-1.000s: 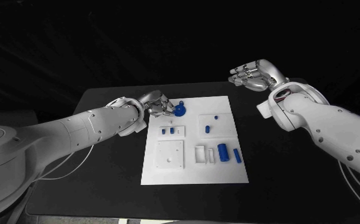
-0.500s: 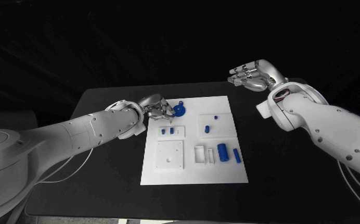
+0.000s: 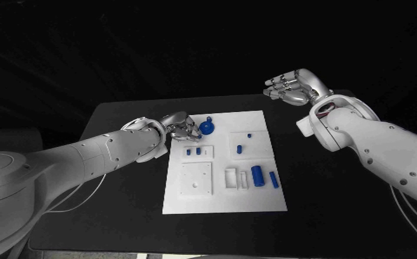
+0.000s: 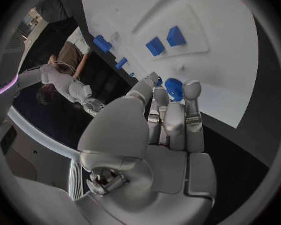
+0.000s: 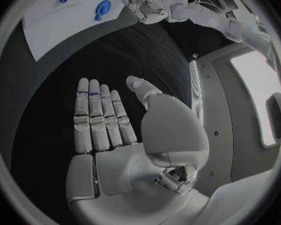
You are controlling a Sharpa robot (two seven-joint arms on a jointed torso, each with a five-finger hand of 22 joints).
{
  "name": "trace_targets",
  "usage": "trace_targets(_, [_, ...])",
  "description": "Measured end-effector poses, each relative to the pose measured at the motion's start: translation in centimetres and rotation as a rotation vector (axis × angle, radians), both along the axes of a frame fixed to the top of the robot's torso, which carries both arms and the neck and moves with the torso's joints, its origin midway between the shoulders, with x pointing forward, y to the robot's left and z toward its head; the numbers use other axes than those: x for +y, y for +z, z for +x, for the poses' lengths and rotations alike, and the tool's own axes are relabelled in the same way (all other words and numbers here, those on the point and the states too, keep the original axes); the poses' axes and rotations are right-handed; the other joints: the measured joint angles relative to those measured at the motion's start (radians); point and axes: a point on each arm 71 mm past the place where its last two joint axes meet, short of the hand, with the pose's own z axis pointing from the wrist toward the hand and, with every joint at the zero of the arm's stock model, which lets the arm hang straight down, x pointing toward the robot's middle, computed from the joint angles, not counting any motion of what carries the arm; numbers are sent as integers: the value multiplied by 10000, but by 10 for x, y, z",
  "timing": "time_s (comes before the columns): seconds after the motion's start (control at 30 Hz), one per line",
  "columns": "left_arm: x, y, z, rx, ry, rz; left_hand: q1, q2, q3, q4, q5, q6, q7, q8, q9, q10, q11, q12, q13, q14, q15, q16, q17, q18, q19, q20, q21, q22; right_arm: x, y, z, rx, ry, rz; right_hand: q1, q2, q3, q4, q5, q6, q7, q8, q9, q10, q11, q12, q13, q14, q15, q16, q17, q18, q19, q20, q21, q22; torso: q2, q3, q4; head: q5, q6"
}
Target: Assemble the parts on the task board
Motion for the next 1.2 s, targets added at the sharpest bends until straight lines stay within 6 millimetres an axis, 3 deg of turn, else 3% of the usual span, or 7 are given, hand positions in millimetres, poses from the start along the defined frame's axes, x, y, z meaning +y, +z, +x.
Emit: trace_targets(1.2, [-3, -5, 1, 48, -244, 675, 0, 79, -120, -16, 0, 0, -1, 0, 4, -1, 0, 0, 38, 0, 0, 0, 68, 0, 0, 0, 81, 0, 0, 0, 0, -8, 8, 2, 0, 0, 1, 0, 0, 0, 0, 0, 0, 0, 0, 0, 0, 0, 0, 0, 0, 1, 0, 0, 0, 0, -1, -5, 0, -25, -12])
